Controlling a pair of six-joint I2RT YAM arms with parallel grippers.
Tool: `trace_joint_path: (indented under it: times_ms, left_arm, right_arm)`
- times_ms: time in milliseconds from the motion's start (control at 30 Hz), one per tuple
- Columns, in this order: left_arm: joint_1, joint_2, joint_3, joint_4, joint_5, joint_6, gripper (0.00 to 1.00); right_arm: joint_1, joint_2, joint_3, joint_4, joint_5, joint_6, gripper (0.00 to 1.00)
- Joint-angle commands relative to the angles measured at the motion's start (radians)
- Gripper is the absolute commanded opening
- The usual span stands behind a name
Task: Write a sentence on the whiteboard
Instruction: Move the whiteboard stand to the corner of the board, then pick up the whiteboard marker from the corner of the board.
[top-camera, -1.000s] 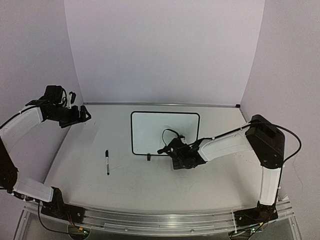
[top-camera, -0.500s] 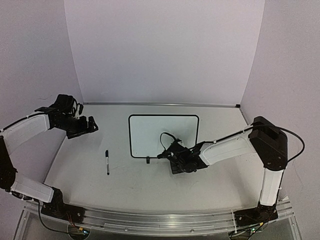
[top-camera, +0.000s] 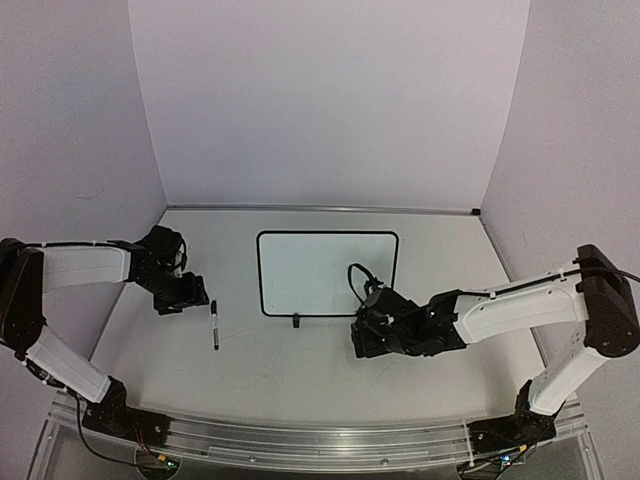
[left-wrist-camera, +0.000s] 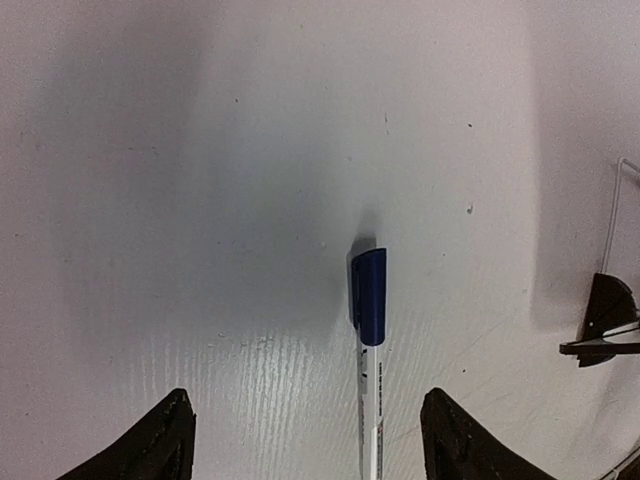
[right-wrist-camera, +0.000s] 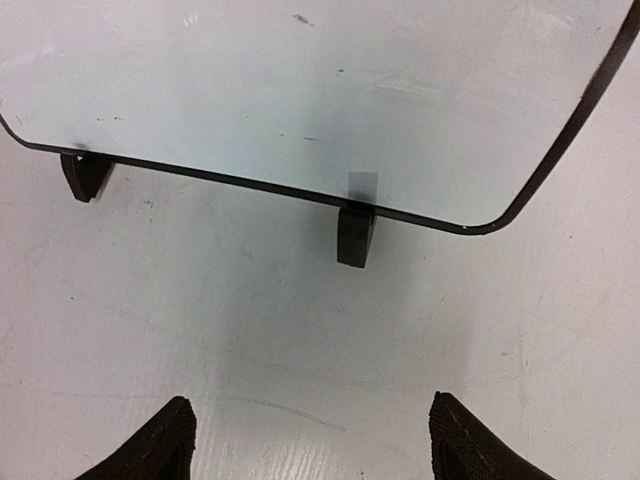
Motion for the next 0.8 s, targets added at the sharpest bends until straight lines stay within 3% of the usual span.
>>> trace_joint_path:
  times_ms: [0, 133, 400, 767]
  left_arm:
    - [-0.065, 0.095, 0.041, 0.059, -0.052, -0.034, 0.69]
    - [-0.132, 0.174, 0.100, 0.049, -0.121, -0.033, 0.55]
    - [-0.172, 0.281, 0.168, 0.022, -0.201, -0.033, 0.49]
    - [-0.174, 0.350, 0.221, -0.011, -0.234, -0.024, 0.34]
  right_arm:
    - [0.003, -0.080, -0.045, 0.013, 0.028, 0.029, 0.76]
    - [0.002, -0.092, -0.057, 0.022, 0.016, 0.029, 0.76]
    - [0.004, -0.106, -0.074, 0.053, -0.009, 0.026, 0.76]
    - [0.004, -0.121, -0.101, 0.078, -0.011, 0.039, 0.76]
